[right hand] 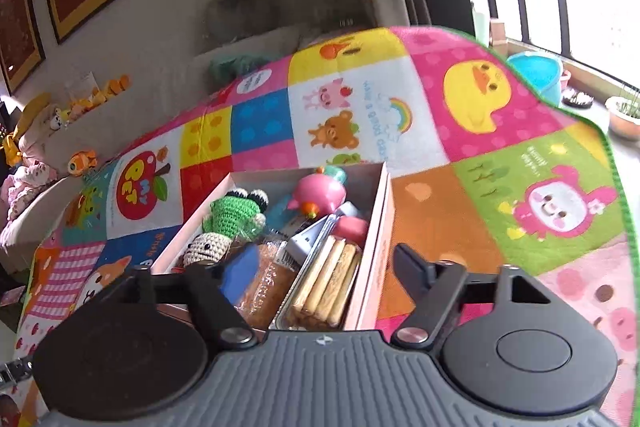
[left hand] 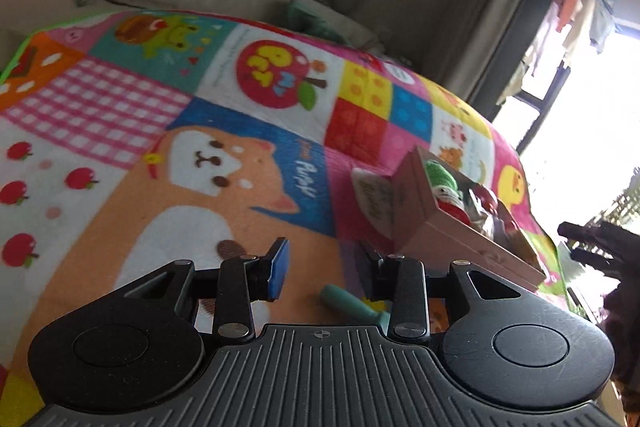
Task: Organize objects
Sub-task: 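Grasp the teal pacifier toy with left tool while right grasps the small doll figure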
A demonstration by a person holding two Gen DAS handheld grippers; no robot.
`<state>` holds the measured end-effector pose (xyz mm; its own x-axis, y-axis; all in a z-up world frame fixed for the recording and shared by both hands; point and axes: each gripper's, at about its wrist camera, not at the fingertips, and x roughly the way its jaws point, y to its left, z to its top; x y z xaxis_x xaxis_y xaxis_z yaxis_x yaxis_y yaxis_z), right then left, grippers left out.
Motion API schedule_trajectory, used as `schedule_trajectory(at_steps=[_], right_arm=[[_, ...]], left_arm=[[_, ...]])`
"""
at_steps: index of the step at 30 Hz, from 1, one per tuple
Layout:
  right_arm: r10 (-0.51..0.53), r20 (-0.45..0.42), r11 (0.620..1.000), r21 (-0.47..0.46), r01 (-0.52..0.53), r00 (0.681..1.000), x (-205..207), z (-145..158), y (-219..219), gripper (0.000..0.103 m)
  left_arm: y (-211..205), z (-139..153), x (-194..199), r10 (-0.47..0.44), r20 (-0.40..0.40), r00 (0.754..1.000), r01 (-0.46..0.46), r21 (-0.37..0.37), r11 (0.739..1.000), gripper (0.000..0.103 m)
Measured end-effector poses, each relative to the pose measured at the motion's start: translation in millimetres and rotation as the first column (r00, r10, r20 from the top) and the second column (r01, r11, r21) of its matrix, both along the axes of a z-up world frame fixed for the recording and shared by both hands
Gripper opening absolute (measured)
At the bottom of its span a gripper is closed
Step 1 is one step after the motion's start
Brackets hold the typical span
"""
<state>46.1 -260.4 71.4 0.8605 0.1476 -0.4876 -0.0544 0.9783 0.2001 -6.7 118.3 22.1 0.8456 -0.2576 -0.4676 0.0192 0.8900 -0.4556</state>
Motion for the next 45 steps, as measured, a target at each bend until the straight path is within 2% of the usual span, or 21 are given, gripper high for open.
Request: schedule_trajectory(at_steps=[2, 4, 8, 11, 14, 17, 18, 19, 20, 21, 23, 25, 28, 30, 33, 35, 36, 39, 41, 45], right_arm=[[0.055, -0.003, 0.997, -0.045, -0.055, 0.998, -18.6, 0.8, 3.9, 0.092], [0.105, -0.024, 0.992, -0.070, -0.107, 0.994, -35.6, -5.5, 9.0, 0.101], [0.159, -0.081, 0.981, -0.099, -0.167, 0.984, -62.6, -29.0, 17.5, 0.103], [0.159, -0.106, 0.979, -0.109, -0.170, 0.982, -75.3, -45.8, 18.6, 0.103], [0.154, -0.153, 0.982, -0.089, -0.169, 0.976, -80.4, -61.0, 15.5, 0.103], [0.152, -0.179, 0.981, -0.089, -0.170, 0.972, -86.8, -70.4, 13.1, 0.103], [0.152, -0.180, 0.981, -0.094, -0.171, 0.972, -90.2, -72.2, 12.6, 0.103], [0.150, -0.179, 0.981, -0.098, -0.169, 0.972, -92.9, -72.4, 11.9, 0.103], [0.156, -0.178, 0.980, -0.099, -0.175, 0.972, -96.2, -71.3, 11.8, 0.103], [0.176, -0.176, 0.976, -0.098, -0.195, 0.969, -100.7, -69.4, 12.5, 0.103], [0.240, -0.162, 0.961, -0.102, -0.259, 0.957, -112.4, -63.5, 18.3, 0.103], [0.328, -0.162, 0.930, -0.117, -0.348, 0.931, -123.6, -59.6, 29.5, 0.103], [0.415, -0.178, 0.879, -0.177, -0.444, 0.892, -135.1, -61.3, 48.0, 0.103], [0.394, -0.171, 0.862, -0.274, -0.427, 0.903, -139.4, -65.4, 57.2, 0.103], [0.281, -0.118, 0.850, -0.430, -0.304, 0.952, -139.1, -69.9, 60.7, 0.103], [0.217, -0.081, 0.852, -0.471, -0.229, 0.973, -135.6, -69.1, 58.3, 0.103], [0.211, -0.071, 0.861, -0.458, -0.220, 0.975, -135.1, -67.2, 55.6, 0.103], [0.284, -0.088, 0.898, -0.325, -0.297, 0.955, -135.9, -59.6, 50.1, 0.103], [0.335, -0.094, 0.898, -0.271, -0.348, 0.938, -136.6, -58.6, 54.8, 0.103], [0.332, -0.123, 0.911, -0.216, -0.352, 0.935, -123.7, -66.4, 69.2, 0.103]], left_arm=[[5.3, -3.7, -1.9, 0.023, -0.031, 0.999, -0.024, -0.023, 0.999, 0.039], [2.0, -8.1, -4.1, 0.003, -0.051, 0.999, -0.005, -0.048, 0.999, 0.039], [-22.7, -11.2, -12.4, -0.097, -0.047, 0.994, 0.093, -0.073, 0.993, 0.039], [-50.6, -6.2, -15.2, -0.175, -0.042, 0.984, 0.176, 0.013, 0.984, 0.039], [-77.5, -3.6, -17.1, -0.165, -0.053, 0.985, 0.172, 0.190, 0.967, 0.039], [-89.4, -6.7, -13.7, -0.160, -0.080, 0.984, 0.175, 0.266, 0.948, 0.039], [-91.5, -8.6, -12.0, -0.156, -0.095, 0.983, 0.176, 0.276, 0.945, 0.039], [-92.9, -10.7, -10.6, -0.153, -0.106, 0.982, 0.178, 0.280, 0.944, 0.035], [-93.1, -13.2, -9.2, -0.155, -0.118, 0.981, 0.182, 0.273, 0.945, 0.025], [-93.6, -15.0, -8.7, -0.159, -0.130, 0.979, 0.189, 0.260, 0.947, 0.023], [-95.8, -16.5, -9.5, -0.202, -0.143, 0.969, 0.230, 0.222, 0.947, 0.022], [-102.2, -16.2, -11.9, -0.260, -0.152, 0.954, 0.286, 0.196, 0.938, 0.022], [-116.2, -15.0, -17.6, -0.297, -0.157, 0.942, 0.327, 0.233, 0.916, 0.022], [-122.0, -14.9, -21.0, -0.302, -0.157, 0.940, 0.335, 0.268, 0.903, 0.022], [-124.5, -15.8, -23.8, -0.310, -0.157, 0.938, 0.344, 0.286, 0.895, 0.022], [-124.0, -16.2, -23.8, -0.307, -0.156, 0.939, 0.340, 0.281, 0.897, 0.022], [-123.5, -16.4, -23.5, -0.306, -0.156, 0.939, 0.338, 0.278, 0.899, 0.022], [-123.6, -17.1, -23.8, -0.302, -0.152, 0.941, 0.334, 0.281, 0.900, 0.023], [-123.6, -17.4, -24.5, -0.298, -0.148, 0.943, 0.329, 0.280, 0.902, 0.023], [-123.5, -18.0, -25.3, -0.292, -0.144, 0.945, 0.322, 0.276, 0.906, 0.023]])
